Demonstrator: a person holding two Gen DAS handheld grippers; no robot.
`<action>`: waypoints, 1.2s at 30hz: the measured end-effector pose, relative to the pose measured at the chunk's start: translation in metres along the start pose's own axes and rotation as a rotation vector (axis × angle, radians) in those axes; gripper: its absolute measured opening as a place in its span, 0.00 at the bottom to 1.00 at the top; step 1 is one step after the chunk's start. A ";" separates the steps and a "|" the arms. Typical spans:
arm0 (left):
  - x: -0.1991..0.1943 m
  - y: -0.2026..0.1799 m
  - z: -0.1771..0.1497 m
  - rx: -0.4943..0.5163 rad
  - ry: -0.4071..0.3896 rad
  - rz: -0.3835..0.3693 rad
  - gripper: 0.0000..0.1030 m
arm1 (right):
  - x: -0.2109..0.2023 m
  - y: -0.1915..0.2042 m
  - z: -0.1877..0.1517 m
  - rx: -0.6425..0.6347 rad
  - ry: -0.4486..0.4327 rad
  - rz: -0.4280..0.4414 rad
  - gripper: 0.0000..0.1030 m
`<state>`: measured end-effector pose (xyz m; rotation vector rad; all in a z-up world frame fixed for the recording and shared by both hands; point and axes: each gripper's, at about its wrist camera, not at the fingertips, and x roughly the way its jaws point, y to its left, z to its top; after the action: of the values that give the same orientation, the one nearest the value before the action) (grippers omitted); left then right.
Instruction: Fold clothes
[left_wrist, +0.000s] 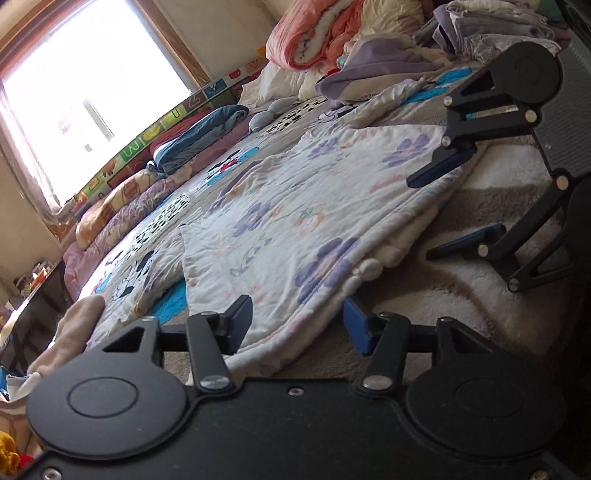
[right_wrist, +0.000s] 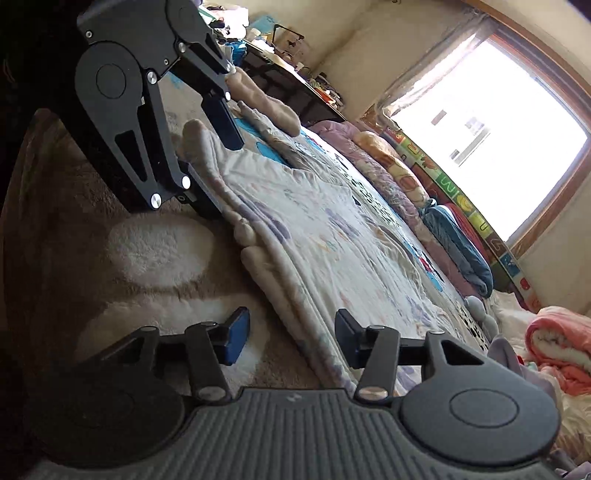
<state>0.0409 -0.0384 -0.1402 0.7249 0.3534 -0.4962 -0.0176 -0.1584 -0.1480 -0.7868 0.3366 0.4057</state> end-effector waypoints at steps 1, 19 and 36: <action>-0.004 -0.004 0.001 0.033 -0.017 -0.011 0.40 | 0.003 0.001 0.003 -0.008 -0.002 -0.006 0.43; 0.013 -0.033 -0.007 0.268 -0.020 -0.028 0.14 | 0.002 0.017 0.014 -0.093 -0.035 0.030 0.26; 0.011 -0.042 -0.011 0.301 -0.034 -0.084 0.02 | 0.012 -0.040 0.004 0.309 -0.008 0.287 0.08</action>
<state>0.0260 -0.0610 -0.1753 0.9947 0.2807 -0.6492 0.0120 -0.1781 -0.1261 -0.4347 0.4947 0.6091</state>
